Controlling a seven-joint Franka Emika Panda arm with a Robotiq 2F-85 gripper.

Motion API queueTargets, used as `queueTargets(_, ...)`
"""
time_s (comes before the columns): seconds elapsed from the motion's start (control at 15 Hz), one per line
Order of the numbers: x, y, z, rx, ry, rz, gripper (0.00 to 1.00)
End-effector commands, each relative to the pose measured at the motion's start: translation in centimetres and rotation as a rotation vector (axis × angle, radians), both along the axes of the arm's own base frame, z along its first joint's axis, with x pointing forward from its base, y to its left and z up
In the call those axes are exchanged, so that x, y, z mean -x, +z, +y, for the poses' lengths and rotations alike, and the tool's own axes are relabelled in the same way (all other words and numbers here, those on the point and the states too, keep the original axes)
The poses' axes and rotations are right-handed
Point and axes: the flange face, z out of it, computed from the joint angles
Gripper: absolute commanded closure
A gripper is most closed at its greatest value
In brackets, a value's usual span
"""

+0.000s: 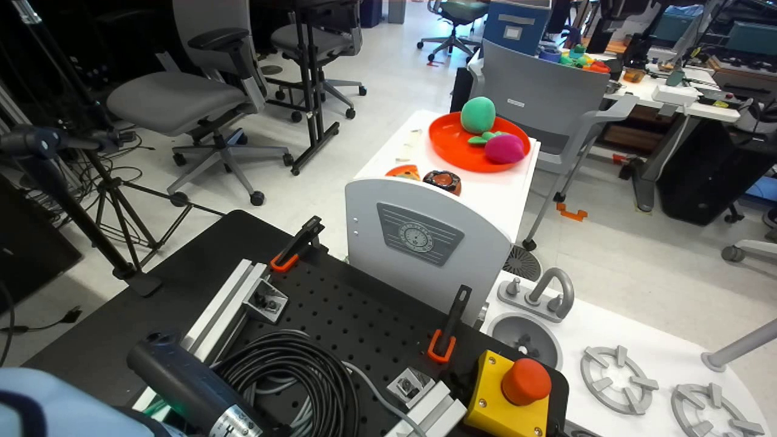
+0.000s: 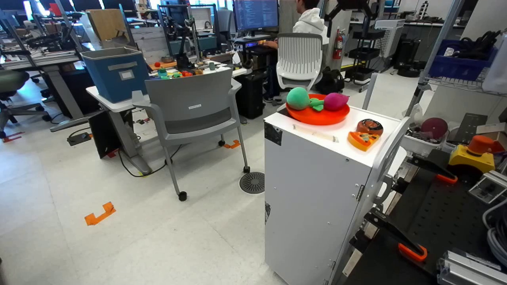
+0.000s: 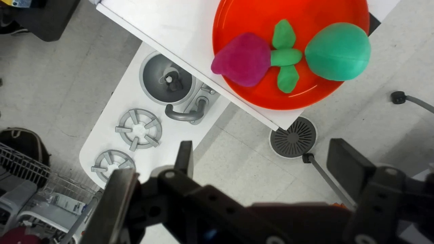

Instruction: Remove the green plushie from the orange plate

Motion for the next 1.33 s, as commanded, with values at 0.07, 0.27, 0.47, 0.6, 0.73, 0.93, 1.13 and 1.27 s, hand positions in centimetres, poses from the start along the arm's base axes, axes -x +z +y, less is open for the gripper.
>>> queueTargets(0.07, -0.3, -0.4, -0.3, 0.024, 0.018, -0.001, 0.00)
queueTargets(0.27, -0.7, -1.1, -0.4, 0.023, 0.024, 0.014, 0.00)
queueTargets(0.47, -0.8, -1.9, -0.5, 0.022, 0.029, 0.029, 0.00)
queueTargets(0.6, -0.8, -2.0, -0.4, 0.024, 0.037, 0.035, 0.00)
queueTargets(0.73, -0.4, -2.1, -0.4, 0.023, 0.078, 0.074, 0.00)
queueTargets(0.93, -0.1, -2.4, -0.4, 0.011, 0.096, 0.058, 0.00)
queueTargets(1.13, -0.1, -2.6, -0.4, 0.010, 0.103, 0.060, 0.00)
queueTargets(1.27, -0.1, -2.6, -0.4, 0.010, 0.103, 0.060, 0.00)
